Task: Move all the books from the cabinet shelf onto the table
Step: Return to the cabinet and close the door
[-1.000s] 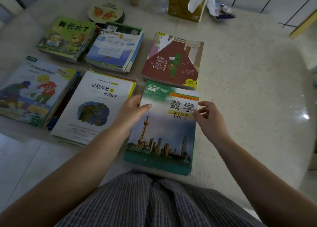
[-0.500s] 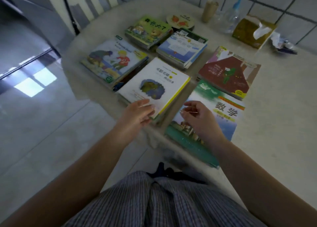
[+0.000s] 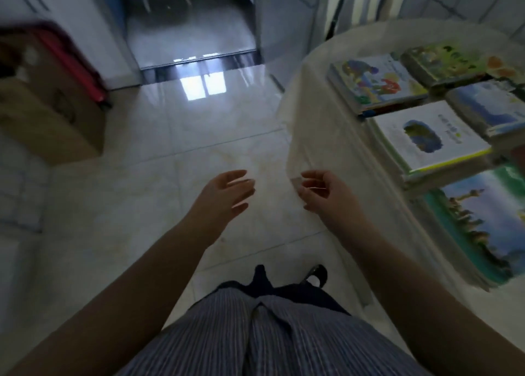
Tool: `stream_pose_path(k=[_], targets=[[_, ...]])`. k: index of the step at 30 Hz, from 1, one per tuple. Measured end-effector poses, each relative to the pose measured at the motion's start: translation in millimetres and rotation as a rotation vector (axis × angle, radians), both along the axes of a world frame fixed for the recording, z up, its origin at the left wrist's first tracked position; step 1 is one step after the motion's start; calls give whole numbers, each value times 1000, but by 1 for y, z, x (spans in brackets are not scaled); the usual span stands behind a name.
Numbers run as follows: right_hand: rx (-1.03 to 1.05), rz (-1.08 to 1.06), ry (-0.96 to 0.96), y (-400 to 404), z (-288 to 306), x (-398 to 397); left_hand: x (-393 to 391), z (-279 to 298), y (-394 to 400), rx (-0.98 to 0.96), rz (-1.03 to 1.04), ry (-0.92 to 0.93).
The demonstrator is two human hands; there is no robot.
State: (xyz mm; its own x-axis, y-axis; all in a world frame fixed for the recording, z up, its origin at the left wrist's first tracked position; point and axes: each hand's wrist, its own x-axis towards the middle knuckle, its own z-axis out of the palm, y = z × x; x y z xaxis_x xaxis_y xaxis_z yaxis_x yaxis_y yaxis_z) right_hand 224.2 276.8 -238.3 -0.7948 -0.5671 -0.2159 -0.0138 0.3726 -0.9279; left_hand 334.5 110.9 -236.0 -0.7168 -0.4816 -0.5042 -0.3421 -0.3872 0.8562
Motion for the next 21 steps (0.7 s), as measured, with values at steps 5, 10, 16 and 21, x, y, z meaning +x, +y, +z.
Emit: stream_pose_path(k=[5, 10, 16, 21], targets=[[-2, 231, -9, -56, 2, 59, 93, -5, -29, 18, 228, 3], [5, 474, 8, -98, 5, 104, 164, -8, -35, 30, 470, 24], [23, 792, 17, -139, 8, 155, 240, -2, -23, 34, 817, 63], [14, 1028, 43, -160, 11, 202, 298, 5, 7, 26, 1059, 59]])
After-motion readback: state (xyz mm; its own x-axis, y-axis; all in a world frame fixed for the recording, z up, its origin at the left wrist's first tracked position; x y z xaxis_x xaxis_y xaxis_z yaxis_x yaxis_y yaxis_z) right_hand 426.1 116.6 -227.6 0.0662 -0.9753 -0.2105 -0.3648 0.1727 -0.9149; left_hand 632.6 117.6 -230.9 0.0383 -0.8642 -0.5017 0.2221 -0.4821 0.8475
